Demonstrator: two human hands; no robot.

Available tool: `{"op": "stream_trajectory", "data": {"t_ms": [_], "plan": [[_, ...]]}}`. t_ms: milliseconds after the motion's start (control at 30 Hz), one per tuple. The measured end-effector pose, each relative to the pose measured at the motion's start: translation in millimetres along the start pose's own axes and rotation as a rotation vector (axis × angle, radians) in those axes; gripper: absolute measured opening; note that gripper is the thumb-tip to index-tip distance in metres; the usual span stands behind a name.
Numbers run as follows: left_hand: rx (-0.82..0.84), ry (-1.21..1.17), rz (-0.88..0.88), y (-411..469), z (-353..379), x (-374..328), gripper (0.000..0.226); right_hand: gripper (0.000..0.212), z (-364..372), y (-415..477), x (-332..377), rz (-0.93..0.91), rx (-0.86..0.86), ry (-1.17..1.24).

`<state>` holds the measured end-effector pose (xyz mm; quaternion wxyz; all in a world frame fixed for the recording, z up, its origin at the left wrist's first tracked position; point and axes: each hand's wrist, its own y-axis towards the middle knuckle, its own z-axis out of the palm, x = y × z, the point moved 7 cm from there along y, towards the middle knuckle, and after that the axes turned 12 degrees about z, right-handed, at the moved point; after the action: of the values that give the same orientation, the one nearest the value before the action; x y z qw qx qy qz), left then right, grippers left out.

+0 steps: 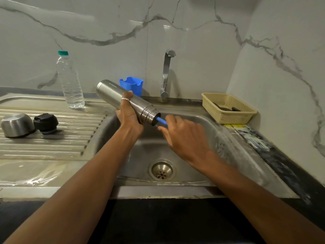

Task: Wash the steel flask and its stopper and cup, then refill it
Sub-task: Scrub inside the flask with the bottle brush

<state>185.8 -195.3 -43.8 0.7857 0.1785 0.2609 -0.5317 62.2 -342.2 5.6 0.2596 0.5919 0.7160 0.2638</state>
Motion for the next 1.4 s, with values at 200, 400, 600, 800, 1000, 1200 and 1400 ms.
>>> {"op": "stream_trajectory", "data": {"t_ms": [200, 400, 600, 800, 1000, 1200, 1400], "plan": [[-0.030, -0.024, 0.048, 7, -7, -4, 0.102, 0.013, 3, 2, 18, -0.075, -0.150, -0.183], [0.059, 0.020, 0.037, 3, 1, -5, 0.094, 0.038, 47, -1, -13, 0.618, 0.732, 0.974], [-0.004, 0.052, 0.094, 3, 0, -4, 0.079, 0.032, 29, 4, -13, 0.275, 0.456, 0.415], [-0.097, 0.041, 0.089, 5, -9, -7, 0.063, 0.023, 17, 10, -1, 0.118, 0.189, 0.175], [-0.012, 0.135, 0.131, 1, -1, -11, 0.068, 0.032, 47, 0, -17, 0.539, 0.706, 0.862], [-0.139, 0.090, 0.085, -3, -6, -5, 0.058, 0.039, 9, 4, 0, -0.101, -0.053, -0.122], [-0.142, 0.083, 0.076, -3, -8, -17, 0.041, 0.043, 8, 6, 14, -0.060, -0.060, -0.205]]}}
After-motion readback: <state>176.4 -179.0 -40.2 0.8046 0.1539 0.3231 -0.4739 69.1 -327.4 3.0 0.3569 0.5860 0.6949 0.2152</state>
